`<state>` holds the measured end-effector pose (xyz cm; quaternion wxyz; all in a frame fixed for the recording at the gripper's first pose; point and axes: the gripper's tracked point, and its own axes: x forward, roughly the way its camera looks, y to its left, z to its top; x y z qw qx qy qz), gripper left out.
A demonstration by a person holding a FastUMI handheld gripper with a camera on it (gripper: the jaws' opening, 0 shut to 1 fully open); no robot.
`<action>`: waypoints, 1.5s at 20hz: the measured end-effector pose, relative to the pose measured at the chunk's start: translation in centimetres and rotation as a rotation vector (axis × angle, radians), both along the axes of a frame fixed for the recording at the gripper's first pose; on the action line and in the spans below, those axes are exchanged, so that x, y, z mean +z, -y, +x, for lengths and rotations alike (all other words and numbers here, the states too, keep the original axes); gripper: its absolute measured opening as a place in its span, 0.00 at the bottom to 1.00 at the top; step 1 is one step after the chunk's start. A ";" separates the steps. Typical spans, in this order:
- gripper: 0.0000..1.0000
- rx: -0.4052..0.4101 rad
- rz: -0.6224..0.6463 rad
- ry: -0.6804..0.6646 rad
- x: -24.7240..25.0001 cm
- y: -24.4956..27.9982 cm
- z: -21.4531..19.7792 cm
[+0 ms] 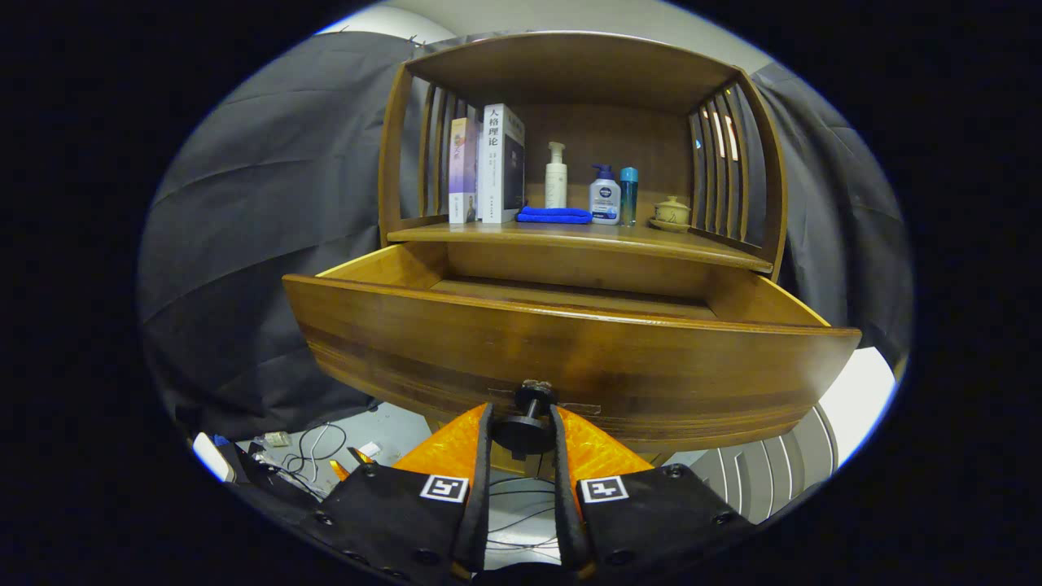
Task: Pull open the drawer, take out the items inside it, and place them on the countertop above the cabinet.
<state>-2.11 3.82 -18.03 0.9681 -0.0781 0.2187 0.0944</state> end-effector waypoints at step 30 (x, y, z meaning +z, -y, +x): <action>0.95 0.271 -0.053 -0.169 11.9 -1.9 12.8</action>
